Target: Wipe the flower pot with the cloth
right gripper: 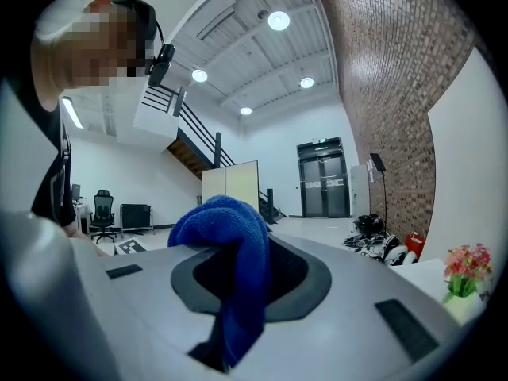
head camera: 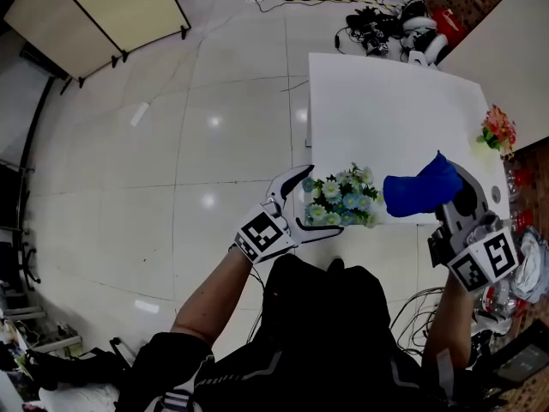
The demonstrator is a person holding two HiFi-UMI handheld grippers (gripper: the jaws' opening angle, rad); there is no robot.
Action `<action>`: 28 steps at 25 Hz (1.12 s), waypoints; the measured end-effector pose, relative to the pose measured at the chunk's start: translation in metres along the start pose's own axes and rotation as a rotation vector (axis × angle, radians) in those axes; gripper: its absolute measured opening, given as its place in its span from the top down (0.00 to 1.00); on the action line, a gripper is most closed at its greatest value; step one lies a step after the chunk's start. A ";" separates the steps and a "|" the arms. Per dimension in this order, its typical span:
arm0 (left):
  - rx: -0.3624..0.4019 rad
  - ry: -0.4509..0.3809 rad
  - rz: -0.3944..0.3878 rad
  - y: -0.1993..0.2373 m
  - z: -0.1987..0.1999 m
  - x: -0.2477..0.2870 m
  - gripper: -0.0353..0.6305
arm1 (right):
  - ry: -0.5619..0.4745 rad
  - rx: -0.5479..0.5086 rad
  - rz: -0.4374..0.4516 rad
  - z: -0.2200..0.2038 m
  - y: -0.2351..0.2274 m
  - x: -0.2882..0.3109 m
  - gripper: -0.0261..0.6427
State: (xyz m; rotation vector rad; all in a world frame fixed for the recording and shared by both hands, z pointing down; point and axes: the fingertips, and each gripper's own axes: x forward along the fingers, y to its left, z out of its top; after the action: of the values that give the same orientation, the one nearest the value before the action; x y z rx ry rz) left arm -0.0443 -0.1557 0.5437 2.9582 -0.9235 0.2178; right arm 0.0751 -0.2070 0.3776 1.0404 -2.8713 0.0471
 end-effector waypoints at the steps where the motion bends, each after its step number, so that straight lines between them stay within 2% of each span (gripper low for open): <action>1: 0.002 0.001 0.004 0.001 -0.010 0.003 0.10 | 0.001 -0.005 -0.004 -0.006 -0.002 0.000 0.86; 6: 0.006 0.002 0.003 0.002 -0.050 0.016 0.10 | 0.007 -0.011 -0.015 -0.035 -0.009 0.003 0.86; 11: -0.014 -0.018 0.045 0.013 -0.078 0.013 0.10 | 0.026 -0.005 -0.019 -0.057 -0.015 0.003 0.86; 16: 0.011 0.005 0.003 0.008 -0.100 0.020 0.10 | 0.021 -0.001 -0.029 -0.063 -0.023 0.002 0.86; 22: 0.014 0.042 -0.034 0.009 -0.119 0.062 0.10 | 0.018 0.009 -0.055 -0.070 -0.044 -0.004 0.86; 28: 0.004 0.024 -0.068 0.010 -0.123 0.078 0.11 | 0.044 0.008 -0.081 -0.079 -0.055 -0.011 0.86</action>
State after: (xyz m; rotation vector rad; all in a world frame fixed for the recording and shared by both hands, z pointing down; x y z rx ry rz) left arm -0.0021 -0.1986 0.6762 2.9777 -0.8185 0.2521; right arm 0.1247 -0.2378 0.4557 1.1416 -2.7887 0.0747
